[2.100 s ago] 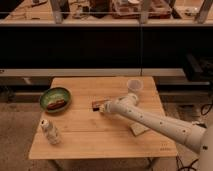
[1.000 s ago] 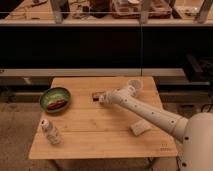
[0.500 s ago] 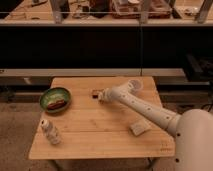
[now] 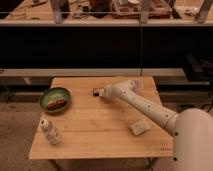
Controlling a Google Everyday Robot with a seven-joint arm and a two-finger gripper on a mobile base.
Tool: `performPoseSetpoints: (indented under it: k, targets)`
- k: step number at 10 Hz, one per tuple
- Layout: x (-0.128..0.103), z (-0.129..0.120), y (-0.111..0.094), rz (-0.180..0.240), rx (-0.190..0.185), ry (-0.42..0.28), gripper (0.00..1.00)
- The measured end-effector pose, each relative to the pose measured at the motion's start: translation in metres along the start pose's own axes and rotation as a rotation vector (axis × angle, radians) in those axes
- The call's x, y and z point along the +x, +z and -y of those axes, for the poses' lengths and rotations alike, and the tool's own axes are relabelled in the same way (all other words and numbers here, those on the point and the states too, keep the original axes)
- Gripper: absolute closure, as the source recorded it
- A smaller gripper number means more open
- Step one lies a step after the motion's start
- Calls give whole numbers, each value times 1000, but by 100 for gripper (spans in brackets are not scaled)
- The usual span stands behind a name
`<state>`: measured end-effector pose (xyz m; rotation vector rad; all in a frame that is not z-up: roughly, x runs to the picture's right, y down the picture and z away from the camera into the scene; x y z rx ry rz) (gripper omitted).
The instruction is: Push the eraser across the table
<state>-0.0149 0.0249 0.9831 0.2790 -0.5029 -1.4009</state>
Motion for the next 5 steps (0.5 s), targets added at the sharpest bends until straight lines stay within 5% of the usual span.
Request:
performPoseSetpoints:
  k: [2, 5]
  targets:
    - [1, -2, -2, 0, 8, 1, 99]
    - [1, -1, -2, 1, 8, 1, 74]
